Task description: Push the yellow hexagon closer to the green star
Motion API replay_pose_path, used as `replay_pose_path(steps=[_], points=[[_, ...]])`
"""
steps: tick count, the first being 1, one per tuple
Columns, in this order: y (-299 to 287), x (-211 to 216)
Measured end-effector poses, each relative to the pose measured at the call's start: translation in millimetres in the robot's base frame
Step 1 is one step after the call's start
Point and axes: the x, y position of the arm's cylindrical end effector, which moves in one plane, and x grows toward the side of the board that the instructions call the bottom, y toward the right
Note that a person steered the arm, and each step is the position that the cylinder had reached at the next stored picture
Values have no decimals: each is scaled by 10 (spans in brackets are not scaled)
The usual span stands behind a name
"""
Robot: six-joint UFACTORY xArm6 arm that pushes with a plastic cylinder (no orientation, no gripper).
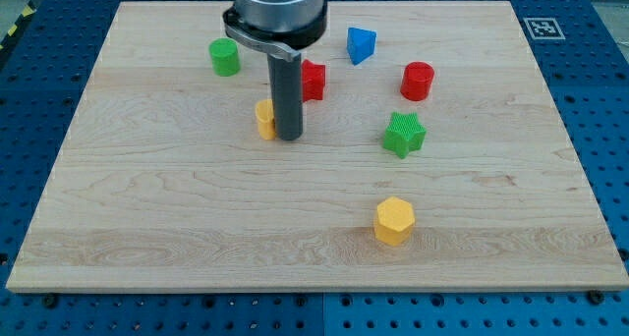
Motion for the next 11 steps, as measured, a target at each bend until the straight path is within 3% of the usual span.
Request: replay_pose_path(steps=[1, 2, 4, 5, 6, 11], points=[[-124, -40], [-83, 199], [316, 1456], [849, 1790], [1205, 1792], [1182, 1276]])
